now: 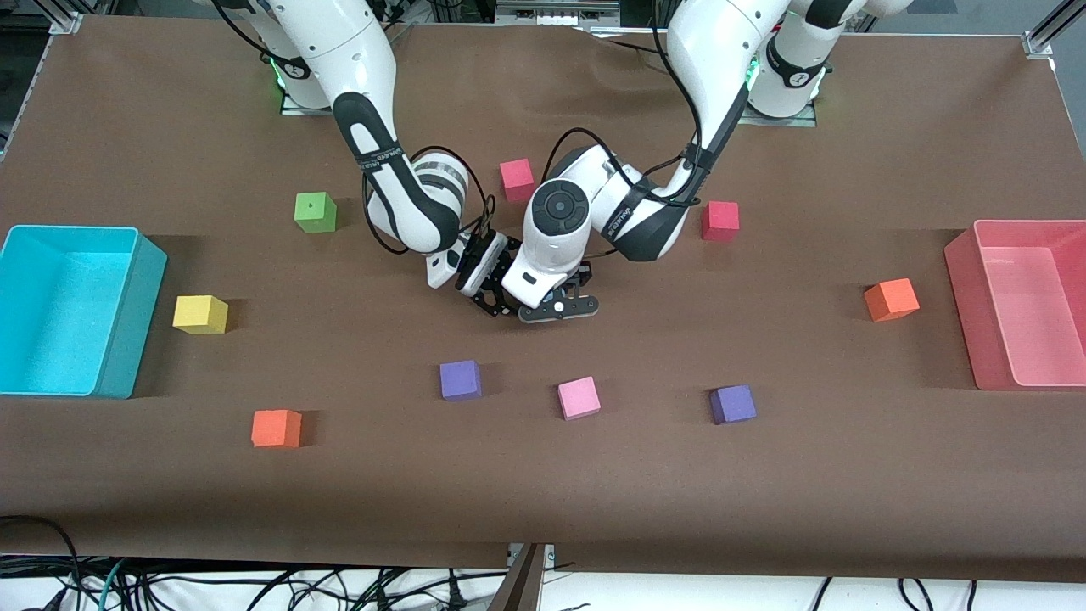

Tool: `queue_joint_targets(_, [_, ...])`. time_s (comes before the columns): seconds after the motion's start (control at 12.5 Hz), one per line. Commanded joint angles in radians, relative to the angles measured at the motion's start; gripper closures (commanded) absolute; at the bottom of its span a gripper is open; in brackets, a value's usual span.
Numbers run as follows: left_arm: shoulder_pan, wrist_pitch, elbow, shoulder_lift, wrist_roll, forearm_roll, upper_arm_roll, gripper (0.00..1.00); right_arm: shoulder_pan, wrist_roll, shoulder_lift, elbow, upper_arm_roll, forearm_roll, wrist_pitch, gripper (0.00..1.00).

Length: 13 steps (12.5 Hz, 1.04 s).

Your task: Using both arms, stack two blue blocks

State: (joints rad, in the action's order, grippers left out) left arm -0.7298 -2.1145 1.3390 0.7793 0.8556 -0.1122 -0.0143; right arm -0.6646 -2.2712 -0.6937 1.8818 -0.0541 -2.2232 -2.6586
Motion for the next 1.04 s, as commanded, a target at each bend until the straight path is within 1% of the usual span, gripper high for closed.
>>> queue_joint_targets(0.0, [-0.014,0.005,-0.03,0.002,0.002,-0.004,0.019,0.0,-0.003,-0.01,0.011,0.009,0.002,-0.023,0.003,0.0])
queue_joint_targets(0.16, [0.012,0.027,-0.012,-0.056,0.002,-0.003,0.017,0.0,-0.003,-0.002,0.066,0.068,0.002,-0.023,0.003,0.0])
queue_joint_targets(0.24, [0.036,0.06,0.014,-0.101,-0.001,-0.003,0.017,0.0,-0.001,-0.002,0.086,0.098,0.0,-0.023,0.003,0.0])
queue_joint_targets(0.32, [0.059,0.08,0.046,-0.154,-0.003,-0.003,0.017,0.0,-0.001,-0.001,0.105,0.129,0.0,-0.023,0.003,0.0])
queue_joint_targets(0.48, [0.124,0.112,0.144,-0.286,-0.003,-0.003,0.01,0.0,0.009,0.007,0.155,0.207,-0.006,-0.023,0.005,0.0])
queue_joint_targets(0.56, [0.166,0.14,0.196,-0.358,-0.024,-0.003,0.005,0.0,0.01,0.08,0.186,0.247,-0.013,-0.018,0.005,0.0])
queue_joint_targets(0.64, [0.214,0.172,0.242,-0.429,-0.096,-0.004,-0.006,0.0,0.01,0.175,0.227,0.282,-0.03,-0.015,0.003,0.0])
queue_joint_targets(0.8, [0.353,0.246,0.34,-0.567,-0.249,-0.004,-0.048,0.0,0.01,0.312,0.282,0.338,-0.042,0.006,0.005,0.0])
queue_joint_targets(0.96, [0.461,0.339,0.394,-0.681,-0.419,-0.004,-0.05,0.0,0.028,0.489,0.327,0.37,-0.058,0.069,0.006,0.0])
